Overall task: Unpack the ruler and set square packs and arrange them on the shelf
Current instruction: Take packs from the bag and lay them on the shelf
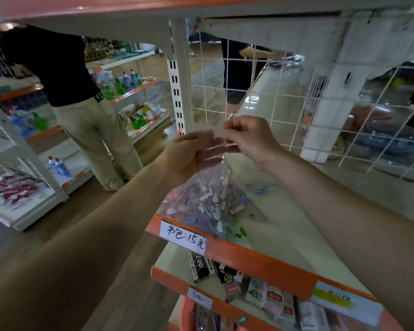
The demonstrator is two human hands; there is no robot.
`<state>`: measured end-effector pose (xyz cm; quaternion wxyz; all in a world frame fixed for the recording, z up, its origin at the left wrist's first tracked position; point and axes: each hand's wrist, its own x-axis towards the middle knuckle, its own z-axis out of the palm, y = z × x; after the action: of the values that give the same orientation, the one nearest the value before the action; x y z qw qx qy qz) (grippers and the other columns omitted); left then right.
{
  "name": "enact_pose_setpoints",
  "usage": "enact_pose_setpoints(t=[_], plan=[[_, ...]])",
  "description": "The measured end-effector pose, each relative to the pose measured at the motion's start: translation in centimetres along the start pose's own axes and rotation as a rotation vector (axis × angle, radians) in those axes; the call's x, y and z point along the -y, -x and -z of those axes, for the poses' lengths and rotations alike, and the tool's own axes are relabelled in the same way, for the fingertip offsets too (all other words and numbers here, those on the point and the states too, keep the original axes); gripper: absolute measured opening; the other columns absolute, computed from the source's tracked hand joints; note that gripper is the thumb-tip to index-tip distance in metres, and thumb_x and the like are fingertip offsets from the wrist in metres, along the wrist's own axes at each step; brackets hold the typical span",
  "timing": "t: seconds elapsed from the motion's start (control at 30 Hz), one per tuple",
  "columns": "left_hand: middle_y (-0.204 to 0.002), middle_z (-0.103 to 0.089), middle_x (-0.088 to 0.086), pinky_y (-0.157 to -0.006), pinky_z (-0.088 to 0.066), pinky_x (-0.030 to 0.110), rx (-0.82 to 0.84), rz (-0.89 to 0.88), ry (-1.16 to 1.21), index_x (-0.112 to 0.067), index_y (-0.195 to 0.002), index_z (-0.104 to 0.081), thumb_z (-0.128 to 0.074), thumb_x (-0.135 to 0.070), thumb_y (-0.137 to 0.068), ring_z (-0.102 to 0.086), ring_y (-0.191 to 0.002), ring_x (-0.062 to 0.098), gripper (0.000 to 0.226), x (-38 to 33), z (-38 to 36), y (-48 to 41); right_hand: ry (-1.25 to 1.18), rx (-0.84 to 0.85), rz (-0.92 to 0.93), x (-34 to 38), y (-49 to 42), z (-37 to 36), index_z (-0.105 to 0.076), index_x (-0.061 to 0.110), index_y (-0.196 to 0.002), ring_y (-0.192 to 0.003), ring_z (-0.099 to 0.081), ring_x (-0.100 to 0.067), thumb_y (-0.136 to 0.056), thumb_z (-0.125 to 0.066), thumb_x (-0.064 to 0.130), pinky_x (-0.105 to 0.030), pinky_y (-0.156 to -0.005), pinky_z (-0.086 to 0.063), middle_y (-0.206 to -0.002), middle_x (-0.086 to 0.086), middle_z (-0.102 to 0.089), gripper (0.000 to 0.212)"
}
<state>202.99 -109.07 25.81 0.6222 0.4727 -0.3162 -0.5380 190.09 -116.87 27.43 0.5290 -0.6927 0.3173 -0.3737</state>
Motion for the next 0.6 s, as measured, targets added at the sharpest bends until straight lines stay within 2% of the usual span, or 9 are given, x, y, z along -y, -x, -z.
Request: enact_pose_setpoints(t=[0.07,0.17,0.3,0.33,0.4,0.47,0.53,0.6], plan=[[-0.104,-0.068,0.015,-0.075,-0.059,0.035,-0.098,0.007,-0.035,-0.007,-0.097,-0.057,-0.044,0.005,-0.094,-0.068,-0.090,0.025,0.018,0.3,0.9,0.3,0.012,0.063,-0.101,-0.7,0.2,0.6,-0.061,0.011,-0.085,-0.065,-0.059,-0.012,-0.088,-0.060,-0.003,-0.027,-0.064,-0.058,-0.076,-0.004,-0.059,0.014],[-0.083,-0.071,0.008,-0.066,-0.060,0.035,-0.243,0.046,0.114,-0.010,-0.096,-0.054,-0.045,0.003,-0.095,-0.070,-0.073,0.019,0.016,-0.1,3.2,0.4,0.233,0.113,-0.194,-2.3,0.0,1.8,-0.062,0.008,-0.100,-0.070,-0.059,-0.012,-0.089,-0.058,-0.001,-0.023,-0.060,-0.056,-0.082,-0.003,-0.059,0.014],[-0.075,-0.063,0.008,-0.060,-0.060,0.037,-0.408,0.110,0.238,-0.009,-0.103,-0.052,-0.043,0.001,-0.096,-0.069,-0.059,0.017,0.015,0.3,6.3,0.7,0.578,0.154,-0.194,-4.7,-0.6,1.4,-0.064,0.010,-0.100,-0.092,-0.060,-0.021,-0.089,-0.063,0.017,-0.039,-0.084,-0.053,-0.100,-0.007,-0.063,0.013],[-0.071,-0.062,0.008,-0.061,-0.060,0.038,-0.427,0.118,0.245,-0.009,-0.106,-0.051,-0.042,0.002,-0.096,-0.068,-0.058,0.018,0.018,0.6,6.7,0.8,0.658,0.182,-0.186,-5.1,-0.8,0.7,-0.064,0.009,-0.098,-0.094,-0.060,-0.024,-0.088,-0.064,0.025,-0.039,-0.084,-0.051,-0.100,-0.007,-0.063,0.019],[-0.067,-0.060,0.008,-0.062,-0.059,0.040,-0.442,0.126,0.262,-0.008,-0.107,-0.049,-0.038,0.006,-0.094,-0.068,-0.057,0.018,0.022,1.2,7.0,1.1,0.824,0.249,-0.181,-5.3,-1.1,-1.1,-0.059,0.012,-0.093,-0.089,-0.059,-0.024,-0.085,-0.064,0.044,-0.032,-0.073,-0.045,-0.091,-0.005,-0.059,0.034],[-0.068,-0.058,0.008,-0.060,-0.059,0.039,-0.450,0.129,0.276,-0.007,-0.102,-0.051,-0.036,0.008,-0.093,-0.067,-0.055,0.017,0.022,1.4,7.3,1.4,1.040,0.279,-0.175,-5.3,-1.5,-2.9,-0.056,0.014,-0.097,-0.088,-0.057,-0.024,-0.080,-0.062,0.059,-0.029,-0.070,-0.040,-0.092,-0.003,-0.056,0.048],[-0.063,-0.058,0.008,-0.060,-0.059,0.041,-0.463,0.136,0.290,-0.005,-0.096,-0.053,-0.039,0.007,-0.094,-0.067,-0.054,0.017,0.018,1.4,7.8,1.7,1.125,0.285,-0.175,-5.7,-2.0,-4.1,-0.057,0.014,-0.104,-0.092,-0.058,-0.026,-0.077,-0.065,0.059,-0.028,-0.070,-0.040,-0.096,-0.004,-0.057,0.053],[-0.062,-0.057,0.009,-0.063,-0.058,0.044,-0.468,0.143,0.301,-0.003,-0.095,-0.054,-0.042,0.006,-0.094,-0.066,-0.052,0.017,0.015,1.2,8.2,2.0,1.025,0.295,-0.224,-6.0,-2.7,-4.4,-0.060,0.011,-0.098,-0.084,-0.059,-0.024,-0.077,-0.071,0.047,-0.026,-0.063,-0.039,-0.087,-0.005,-0.057,0.043]])
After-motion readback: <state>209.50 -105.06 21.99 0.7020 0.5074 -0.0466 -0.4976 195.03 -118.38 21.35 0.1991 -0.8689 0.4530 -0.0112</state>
